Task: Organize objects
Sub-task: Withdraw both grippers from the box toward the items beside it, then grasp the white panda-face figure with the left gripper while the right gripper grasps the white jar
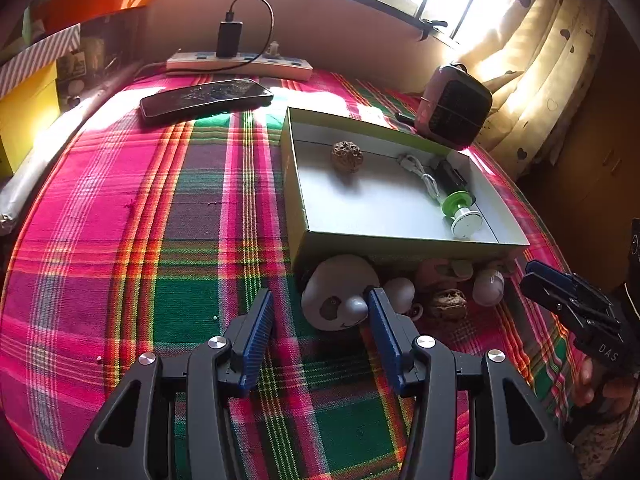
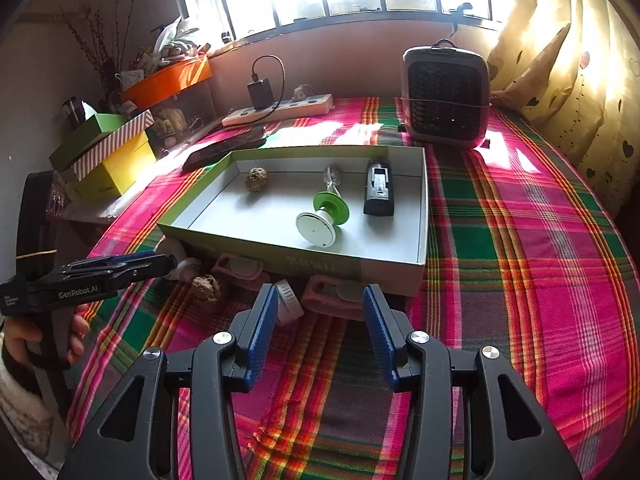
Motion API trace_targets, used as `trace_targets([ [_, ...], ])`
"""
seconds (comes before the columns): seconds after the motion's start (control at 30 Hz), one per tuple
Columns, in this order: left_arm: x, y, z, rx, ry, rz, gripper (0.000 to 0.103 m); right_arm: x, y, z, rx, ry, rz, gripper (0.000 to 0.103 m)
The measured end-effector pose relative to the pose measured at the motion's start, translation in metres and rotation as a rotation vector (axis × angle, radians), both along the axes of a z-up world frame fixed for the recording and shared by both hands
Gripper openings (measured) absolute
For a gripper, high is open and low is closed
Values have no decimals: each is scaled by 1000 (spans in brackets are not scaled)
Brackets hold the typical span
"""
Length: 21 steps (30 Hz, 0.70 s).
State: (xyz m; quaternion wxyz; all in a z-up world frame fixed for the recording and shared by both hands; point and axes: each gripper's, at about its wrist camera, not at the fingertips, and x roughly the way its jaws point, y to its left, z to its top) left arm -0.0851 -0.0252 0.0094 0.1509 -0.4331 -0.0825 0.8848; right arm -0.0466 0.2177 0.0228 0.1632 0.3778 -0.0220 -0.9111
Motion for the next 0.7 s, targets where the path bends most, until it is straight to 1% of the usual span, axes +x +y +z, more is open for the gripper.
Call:
trace_targets([
  [0.2,-4,4,0,-2,-2,-6,48,-4,-18,-5,24,-5,69,46],
  [0.57,-7,4,0,-4,3,-11,48,-9,-31,-8,32,-3,128,46],
  [0.7,-7,4,0,-1,1,-10,48,-10,-35,-11,38,-19,151,46],
])
